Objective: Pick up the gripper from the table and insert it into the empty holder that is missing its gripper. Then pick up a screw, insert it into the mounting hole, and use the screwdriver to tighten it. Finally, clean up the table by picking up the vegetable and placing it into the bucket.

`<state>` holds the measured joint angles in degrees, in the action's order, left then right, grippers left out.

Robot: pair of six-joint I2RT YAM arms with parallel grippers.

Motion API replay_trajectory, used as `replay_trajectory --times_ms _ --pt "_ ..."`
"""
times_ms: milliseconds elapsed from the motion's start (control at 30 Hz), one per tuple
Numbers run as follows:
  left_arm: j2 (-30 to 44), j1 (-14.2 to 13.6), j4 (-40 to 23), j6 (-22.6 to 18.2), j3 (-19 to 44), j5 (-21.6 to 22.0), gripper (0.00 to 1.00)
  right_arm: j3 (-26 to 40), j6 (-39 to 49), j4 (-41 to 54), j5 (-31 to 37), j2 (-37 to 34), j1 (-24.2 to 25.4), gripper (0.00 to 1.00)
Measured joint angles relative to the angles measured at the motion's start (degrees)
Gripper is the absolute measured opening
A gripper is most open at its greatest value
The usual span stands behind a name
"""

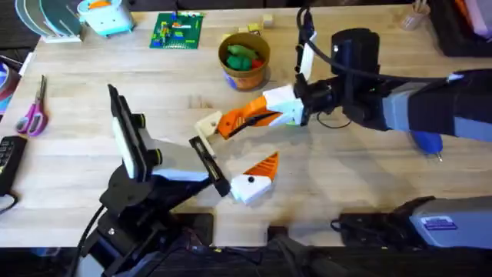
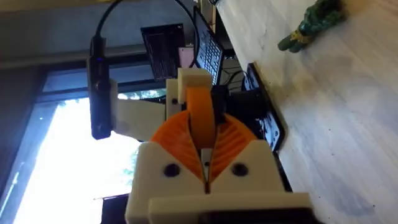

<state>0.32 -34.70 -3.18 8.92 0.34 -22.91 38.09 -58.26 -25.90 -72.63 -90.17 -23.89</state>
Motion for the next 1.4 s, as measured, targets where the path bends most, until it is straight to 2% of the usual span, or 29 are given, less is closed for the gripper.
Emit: replay_trajectory --times_ms 267,533,900,967,1167,1333,1400 --pt "0.1 0.0 0.1 0.6 0.0 0.0 0.993 0.0 -6.2 -6.9 5.1 -1.1 -5.2 0.008" --pt "0.1 0.6 -0.1 1.7 0.0 3.2 0.994 0.0 -9.8 -9.2 12.1 -1.1 -7.9 0.007" --pt "0.1 0.7 -0.2 1.8 0.0 4.0 0.993 0.0 -10.6 -9.6 13.2 -1.1 -8.3 0.009" --pt "0.1 0.7 -0.1 1.8 0.0 4.1 0.993 0.0 -10.8 -9.8 12.8 -1.1 -8.1 0.046" --pt "0.1 0.4 0.0 1.1 0.0 3.1 0.993 0.0 -10.5 -10.0 10.8 -1.1 -7.4 0.279" --pt "0.1 0.1 0.0 0.5 0.0 2.1 0.993 0.0 -10.3 -10.0 10.1 -1.9 -7.3 0.402" --pt "0.1 0.1 0.0 0.4 0.0 1.9 0.993 0.0 -10.0 -10.0 10.0 -1.9 -7.3 0.42"
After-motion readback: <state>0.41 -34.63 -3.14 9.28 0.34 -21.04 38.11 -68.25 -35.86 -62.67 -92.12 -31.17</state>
